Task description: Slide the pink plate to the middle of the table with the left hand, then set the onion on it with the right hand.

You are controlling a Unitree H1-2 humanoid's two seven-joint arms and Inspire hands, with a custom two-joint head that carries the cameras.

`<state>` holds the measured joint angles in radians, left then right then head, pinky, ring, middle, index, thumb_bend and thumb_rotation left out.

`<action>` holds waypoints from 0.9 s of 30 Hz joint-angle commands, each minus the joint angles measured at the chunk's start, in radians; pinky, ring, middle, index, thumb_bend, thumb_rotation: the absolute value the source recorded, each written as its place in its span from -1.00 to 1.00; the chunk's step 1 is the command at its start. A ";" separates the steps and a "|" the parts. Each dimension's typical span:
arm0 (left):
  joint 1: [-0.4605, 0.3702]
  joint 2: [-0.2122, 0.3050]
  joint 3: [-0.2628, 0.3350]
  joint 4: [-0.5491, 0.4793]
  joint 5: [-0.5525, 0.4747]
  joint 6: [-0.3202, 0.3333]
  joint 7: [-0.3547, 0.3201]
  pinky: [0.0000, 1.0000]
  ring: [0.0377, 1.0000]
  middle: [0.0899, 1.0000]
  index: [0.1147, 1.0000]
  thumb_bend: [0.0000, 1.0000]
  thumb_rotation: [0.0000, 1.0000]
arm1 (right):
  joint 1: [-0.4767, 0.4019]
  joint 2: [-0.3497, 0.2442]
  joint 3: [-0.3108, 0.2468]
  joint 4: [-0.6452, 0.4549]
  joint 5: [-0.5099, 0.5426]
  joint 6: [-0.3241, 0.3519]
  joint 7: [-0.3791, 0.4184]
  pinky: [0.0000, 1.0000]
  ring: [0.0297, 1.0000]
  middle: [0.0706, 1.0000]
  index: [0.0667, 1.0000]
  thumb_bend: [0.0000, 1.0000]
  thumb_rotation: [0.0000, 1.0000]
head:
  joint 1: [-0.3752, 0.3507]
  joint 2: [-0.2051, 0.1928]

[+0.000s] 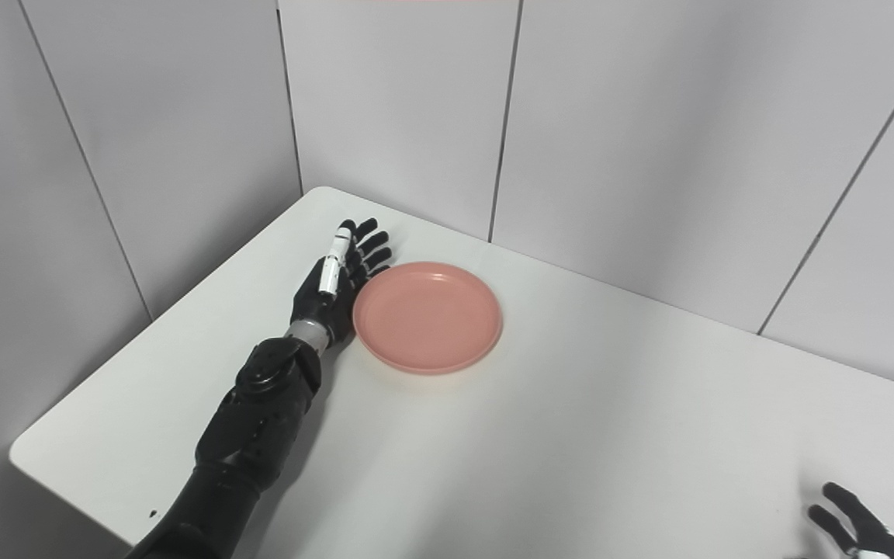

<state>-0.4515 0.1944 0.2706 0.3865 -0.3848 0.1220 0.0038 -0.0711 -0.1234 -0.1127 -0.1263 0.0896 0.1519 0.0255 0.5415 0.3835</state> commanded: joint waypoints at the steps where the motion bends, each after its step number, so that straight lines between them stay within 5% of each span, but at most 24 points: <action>1: -0.016 -0.009 -0.017 0.010 0.011 0.029 -0.016 0.81 0.82 0.80 0.74 -0.22 1.00 | -0.007 0.004 0.006 -0.035 -0.004 -0.002 -0.002 -0.06 0.66 0.74 0.53 0.98 0.70 | -0.009 0.003; 8: -0.017 -0.024 -0.036 -0.010 0.021 0.035 -0.025 0.80 0.80 0.80 0.73 -0.23 1.00 | -0.003 0.011 0.014 -0.052 -0.005 0.006 -0.001 0.91 0.92 0.95 0.85 0.71 0.82 | -0.039 0.012; 20: 0.001 -0.055 -0.052 -0.098 0.026 0.066 -0.029 0.83 0.86 0.84 0.79 -0.22 1.00 | 0.006 0.041 0.026 -0.082 -0.024 0.036 -0.017 1.00 0.98 0.99 0.96 0.41 0.95 | -0.105 0.033; 27: 0.010 -0.063 -0.075 -0.137 0.038 0.090 -0.032 0.84 0.85 0.85 0.81 -0.22 1.00 | 0.007 0.045 0.035 -0.104 -0.020 0.051 -0.013 1.00 1.00 1.00 1.00 -0.20 1.00 | -0.142 0.047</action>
<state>-0.4265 0.1295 0.2011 0.2743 -0.3585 0.2081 -0.0175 -0.0499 -0.0737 -0.0765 -0.1924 0.0667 0.1955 0.0076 0.4005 0.4295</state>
